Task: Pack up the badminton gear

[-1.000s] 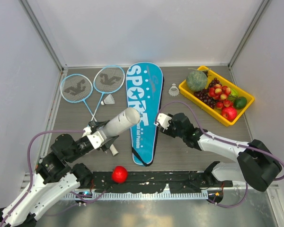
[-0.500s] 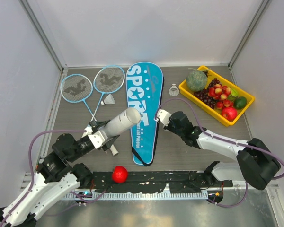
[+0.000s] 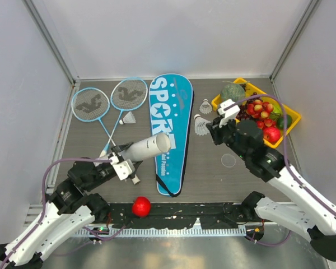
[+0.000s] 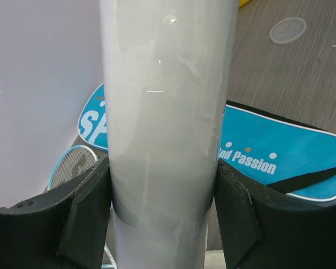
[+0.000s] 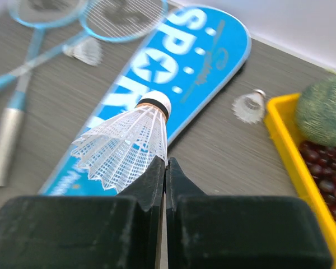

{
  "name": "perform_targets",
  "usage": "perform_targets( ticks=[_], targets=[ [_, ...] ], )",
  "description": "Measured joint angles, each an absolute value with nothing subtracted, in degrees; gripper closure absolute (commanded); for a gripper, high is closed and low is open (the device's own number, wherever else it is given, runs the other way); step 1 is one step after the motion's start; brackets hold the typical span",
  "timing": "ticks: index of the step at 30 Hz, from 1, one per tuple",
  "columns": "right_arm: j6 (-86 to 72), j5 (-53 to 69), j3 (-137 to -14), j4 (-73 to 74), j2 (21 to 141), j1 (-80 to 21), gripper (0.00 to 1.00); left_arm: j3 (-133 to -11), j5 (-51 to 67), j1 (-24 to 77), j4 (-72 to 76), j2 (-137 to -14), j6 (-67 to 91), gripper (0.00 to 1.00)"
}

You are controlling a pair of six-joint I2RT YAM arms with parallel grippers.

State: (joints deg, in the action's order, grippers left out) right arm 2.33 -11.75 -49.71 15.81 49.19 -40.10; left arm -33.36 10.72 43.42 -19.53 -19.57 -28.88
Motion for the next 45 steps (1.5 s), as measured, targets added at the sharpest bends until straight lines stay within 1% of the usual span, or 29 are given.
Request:
perform_targets(
  ticks=[3,6,14,19,23,34,45],
  targets=[
    [-2.7,-6.7,-54.1,19.9,45.6,-40.1,0.95,-33.1,10.7,43.4,-19.7,-19.6,-31.3,0.67],
    [-7.2,1.6,-57.3,23.3,42.1,-40.1,0.95,-33.1,11.0,43.4,-20.1,-19.8,-33.5,0.68],
    [-15.3,26.2,-57.8,25.3,36.8,-40.1,0.95,-32.5,13.1,43.4,-20.6,-20.9,-36.9,0.71],
    [-18.2,33.8,-57.6,24.9,35.5,-40.1,0.95,-30.7,14.3,43.4,-20.6,-20.3,-38.0,0.71],
    [-20.6,36.6,-56.5,22.9,36.2,-40.1,0.95,-30.6,15.1,43.4,-20.8,-19.6,-38.0,0.71],
    [-26.2,38.0,-55.1,16.7,46.5,-41.2,0.94,-30.6,17.2,43.4,-20.8,-18.9,-37.9,0.71],
    [-27.3,32.0,-55.6,15.1,55.8,-49.2,0.95,-30.6,19.2,43.4,-21.3,-19.6,-37.8,0.73]
  ],
)
